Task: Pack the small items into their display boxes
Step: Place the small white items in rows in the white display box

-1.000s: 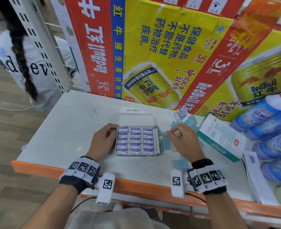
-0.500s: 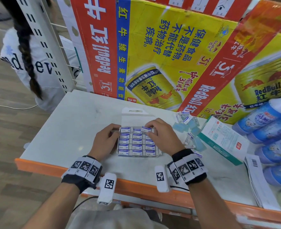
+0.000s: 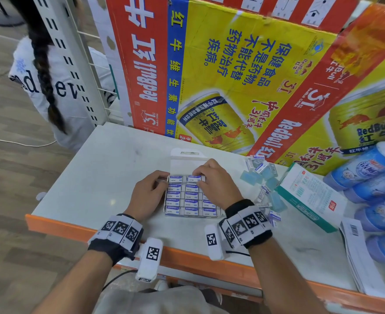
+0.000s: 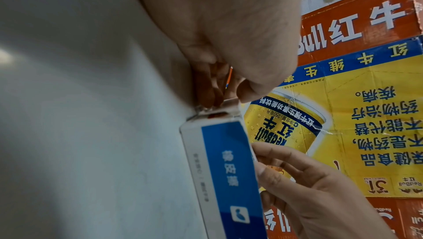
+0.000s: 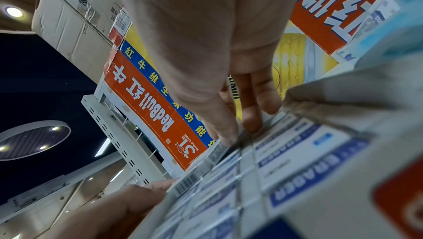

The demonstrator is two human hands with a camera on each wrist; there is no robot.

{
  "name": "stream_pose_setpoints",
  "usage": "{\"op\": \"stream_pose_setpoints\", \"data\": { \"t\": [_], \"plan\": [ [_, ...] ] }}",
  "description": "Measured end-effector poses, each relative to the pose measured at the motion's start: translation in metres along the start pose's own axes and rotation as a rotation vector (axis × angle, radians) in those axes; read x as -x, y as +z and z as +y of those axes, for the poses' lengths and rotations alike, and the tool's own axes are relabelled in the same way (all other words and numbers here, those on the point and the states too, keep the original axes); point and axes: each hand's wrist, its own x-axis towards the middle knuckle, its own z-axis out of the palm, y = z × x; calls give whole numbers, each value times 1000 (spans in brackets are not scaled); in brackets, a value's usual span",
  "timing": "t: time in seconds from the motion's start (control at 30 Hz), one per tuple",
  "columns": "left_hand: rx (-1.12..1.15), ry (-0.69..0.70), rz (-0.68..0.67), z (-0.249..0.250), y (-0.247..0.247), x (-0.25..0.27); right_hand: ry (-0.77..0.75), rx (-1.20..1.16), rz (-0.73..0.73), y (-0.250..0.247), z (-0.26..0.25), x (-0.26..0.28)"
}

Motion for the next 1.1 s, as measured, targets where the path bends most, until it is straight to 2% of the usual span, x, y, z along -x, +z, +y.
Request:
{"op": "stream_pose_setpoints", "data": {
  "t": [0.53,0.67,0.77,0.93,1.0,1.1],
  "plan": [
    [1,1,5,0,1,1,-55,-49,35,0,4,4],
    [38,-1,12,0,1,2,-57,-174,82,-4,12,8],
    [50,-1,10,1,1,3,21,-230,218,-14,30,11],
    [23,-14,12,1,1,2,279,-61,394,-43,81,14],
    [19,-23,12,2,1,2,385,22,399,-51,97,13],
    [24,-24,8,4,1,2,440,102,293,-55,108,12]
  ]
}}
